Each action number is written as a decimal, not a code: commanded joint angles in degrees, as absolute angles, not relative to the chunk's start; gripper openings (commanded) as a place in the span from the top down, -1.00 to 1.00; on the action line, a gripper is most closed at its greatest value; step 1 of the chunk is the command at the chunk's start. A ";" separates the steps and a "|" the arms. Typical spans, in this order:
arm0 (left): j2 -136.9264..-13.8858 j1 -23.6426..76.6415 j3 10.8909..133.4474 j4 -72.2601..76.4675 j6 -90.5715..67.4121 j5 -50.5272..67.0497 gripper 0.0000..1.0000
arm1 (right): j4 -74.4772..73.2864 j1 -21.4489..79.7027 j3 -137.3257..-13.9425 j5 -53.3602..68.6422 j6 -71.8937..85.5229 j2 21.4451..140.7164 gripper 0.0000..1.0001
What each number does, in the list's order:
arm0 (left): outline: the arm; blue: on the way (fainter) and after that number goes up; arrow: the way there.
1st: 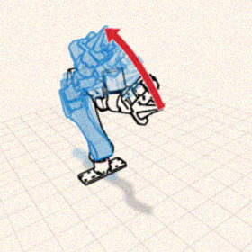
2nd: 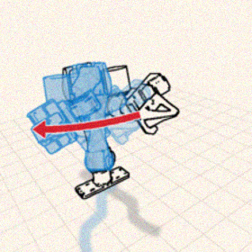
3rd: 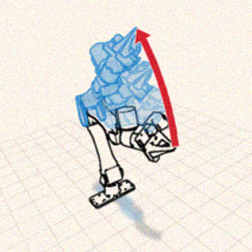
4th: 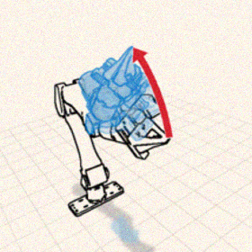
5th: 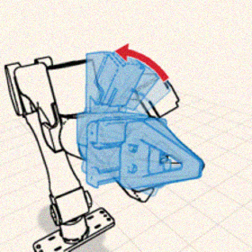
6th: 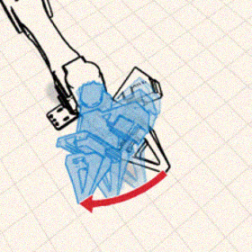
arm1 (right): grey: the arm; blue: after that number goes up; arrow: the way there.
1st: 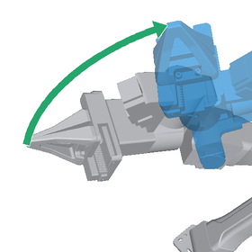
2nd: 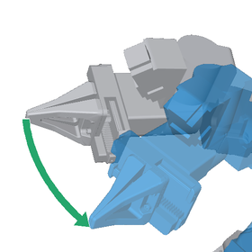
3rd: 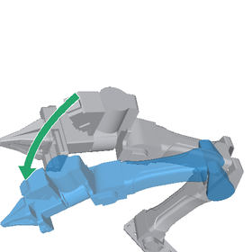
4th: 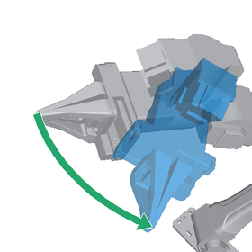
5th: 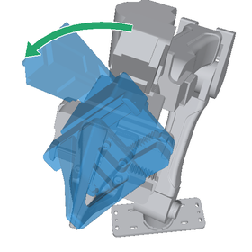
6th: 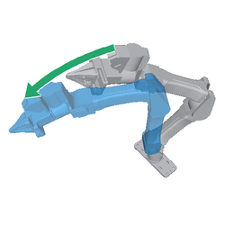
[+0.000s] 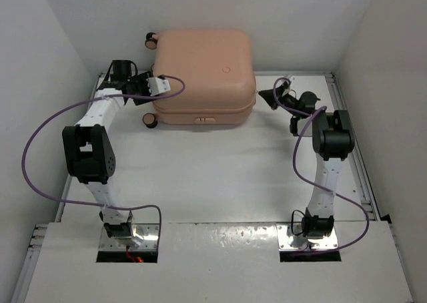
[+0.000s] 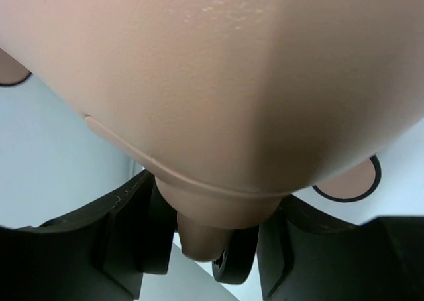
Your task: Pack the luggage
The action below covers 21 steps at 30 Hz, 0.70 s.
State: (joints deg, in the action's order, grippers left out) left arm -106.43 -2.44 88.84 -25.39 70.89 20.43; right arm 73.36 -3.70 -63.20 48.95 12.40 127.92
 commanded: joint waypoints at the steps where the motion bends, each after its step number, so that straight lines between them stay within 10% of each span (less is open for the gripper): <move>1: -113.55 -4.93 88.59 -27.60 66.10 4.31 1.00 | 79.81 -6.51 -69.60 29.56 4.66 133.06 1.00; 19: -116.81 -3.69 94.56 -27.60 53.37 2.54 0.98 | 63.20 1.58 -126.10 9.05 0.44 167.85 1.00; 21: -116.20 -4.74 96.49 -26.98 46.97 5.70 0.39 | 65.12 1.76 -121.60 10.62 0.53 166.83 1.00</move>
State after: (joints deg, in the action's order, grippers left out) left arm -111.70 -3.03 94.72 -31.73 65.32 17.78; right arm 67.75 3.55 -122.34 19.11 3.09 166.28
